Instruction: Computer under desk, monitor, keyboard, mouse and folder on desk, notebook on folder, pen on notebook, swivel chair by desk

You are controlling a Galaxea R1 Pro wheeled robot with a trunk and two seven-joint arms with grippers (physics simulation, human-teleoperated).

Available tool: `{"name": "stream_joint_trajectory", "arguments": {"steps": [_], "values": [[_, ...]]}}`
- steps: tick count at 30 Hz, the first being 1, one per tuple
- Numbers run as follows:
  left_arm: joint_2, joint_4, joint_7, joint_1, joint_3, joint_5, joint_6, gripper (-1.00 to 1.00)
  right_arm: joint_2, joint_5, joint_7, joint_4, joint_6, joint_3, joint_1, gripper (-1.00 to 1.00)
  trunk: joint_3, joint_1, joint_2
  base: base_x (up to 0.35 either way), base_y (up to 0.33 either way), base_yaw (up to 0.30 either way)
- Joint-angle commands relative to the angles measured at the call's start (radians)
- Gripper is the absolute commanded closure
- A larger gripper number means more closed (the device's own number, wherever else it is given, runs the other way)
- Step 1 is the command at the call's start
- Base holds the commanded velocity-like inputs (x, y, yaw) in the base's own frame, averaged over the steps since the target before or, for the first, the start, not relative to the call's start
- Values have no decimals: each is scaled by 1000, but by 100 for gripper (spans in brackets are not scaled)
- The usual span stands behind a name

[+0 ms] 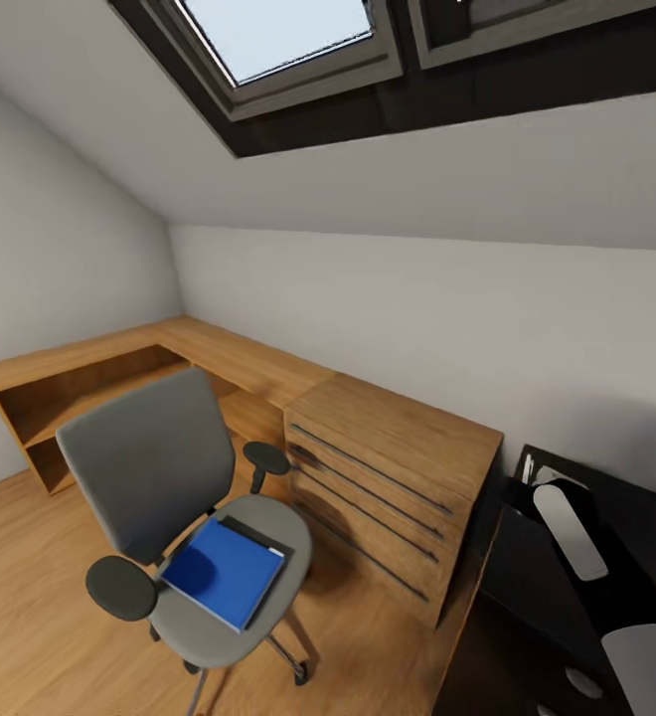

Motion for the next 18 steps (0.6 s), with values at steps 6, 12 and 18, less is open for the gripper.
{"name": "stream_joint_trajectory", "arguments": {"steps": [6, 12, 18], "values": [[2, 18, 3, 0, -2, 6, -6, -100, 0, -16, -4, 52, -4, 2, -3, 100, -1, 0, -1, -17, -319, 0], [4, 19, 4, 0, -1, 9, -10, -100, 2, -18, -4, 112, -3, 3, -6, 100, -1, 0, -1, -1, -165, 0], [4, 19, 5, 0, -1, 9, -11, -100, 3, -17, -3, 208, -3, 10, -29, 100, -1, 0, -1, 0, -11, 0]]}}
